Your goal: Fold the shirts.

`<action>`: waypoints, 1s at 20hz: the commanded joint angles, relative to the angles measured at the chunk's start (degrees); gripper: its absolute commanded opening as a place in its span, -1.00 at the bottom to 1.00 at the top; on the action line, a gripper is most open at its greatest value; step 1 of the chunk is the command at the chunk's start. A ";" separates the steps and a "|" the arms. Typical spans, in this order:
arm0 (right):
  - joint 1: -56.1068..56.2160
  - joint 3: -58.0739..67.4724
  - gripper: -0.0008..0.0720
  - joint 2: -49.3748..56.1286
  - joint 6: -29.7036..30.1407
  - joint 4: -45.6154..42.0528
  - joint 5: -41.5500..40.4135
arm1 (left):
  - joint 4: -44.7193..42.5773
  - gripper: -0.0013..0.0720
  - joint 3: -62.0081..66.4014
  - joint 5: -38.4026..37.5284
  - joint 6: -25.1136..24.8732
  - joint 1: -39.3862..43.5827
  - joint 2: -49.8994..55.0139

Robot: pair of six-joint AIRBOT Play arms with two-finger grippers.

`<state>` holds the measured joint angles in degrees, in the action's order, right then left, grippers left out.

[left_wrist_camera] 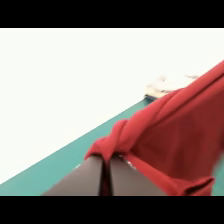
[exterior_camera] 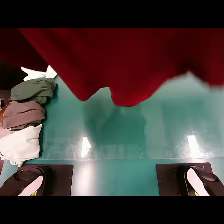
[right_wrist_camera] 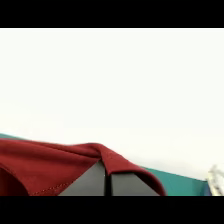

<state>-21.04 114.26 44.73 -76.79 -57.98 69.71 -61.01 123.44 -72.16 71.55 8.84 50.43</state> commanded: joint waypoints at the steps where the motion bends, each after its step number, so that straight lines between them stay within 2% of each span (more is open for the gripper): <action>1: -6.19 8.87 -0.94 4.46 -0.39 4.07 6.93 | 2.19 -0.91 -4.66 -0.83 1.36 -0.07 -1.27; 3: -6.21 8.92 -0.94 9.07 -1.79 9.84 9.07 | 1.01 -0.91 -13.29 -0.92 1.77 -0.07 -0.44; 5: -4.72 3.45 -0.94 13.35 -3.28 11.17 10.21 | -0.20 -0.91 -21.29 -1.86 1.77 -0.07 3.15; 7: -0.76 -3.74 -0.94 18.08 -5.64 7.72 10.93 | -0.39 -0.91 -27.56 -2.08 1.77 -0.07 9.25; 10: 7.54 -11.28 -0.94 27.17 -6.78 -2.19 11.17 | -0.37 -0.90 -32.33 -1.90 1.70 -0.07 21.81; 14: 16.46 -17.27 -0.94 38.21 -7.34 -10.82 0.72 | -0.31 -0.90 -32.30 3.13 1.62 -0.09 38.47; 18: 19.32 -17.46 -0.93 45.16 -10.67 -10.99 -7.52 | -0.35 -0.90 -32.26 6.97 1.99 -0.20 43.98; 19: 19.50 -17.46 -0.92 46.03 -10.69 -10.86 -8.46 | -0.52 -0.65 -32.06 7.91 1.97 -0.44 43.95; 20: 19.50 -17.46 -0.73 46.51 -10.67 -10.67 -8.76 | -0.44 0.22 -31.19 8.24 2.10 -1.03 43.95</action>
<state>-3.18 97.47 87.70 -86.35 -67.90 65.21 -61.78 91.66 -66.63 73.43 8.45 91.77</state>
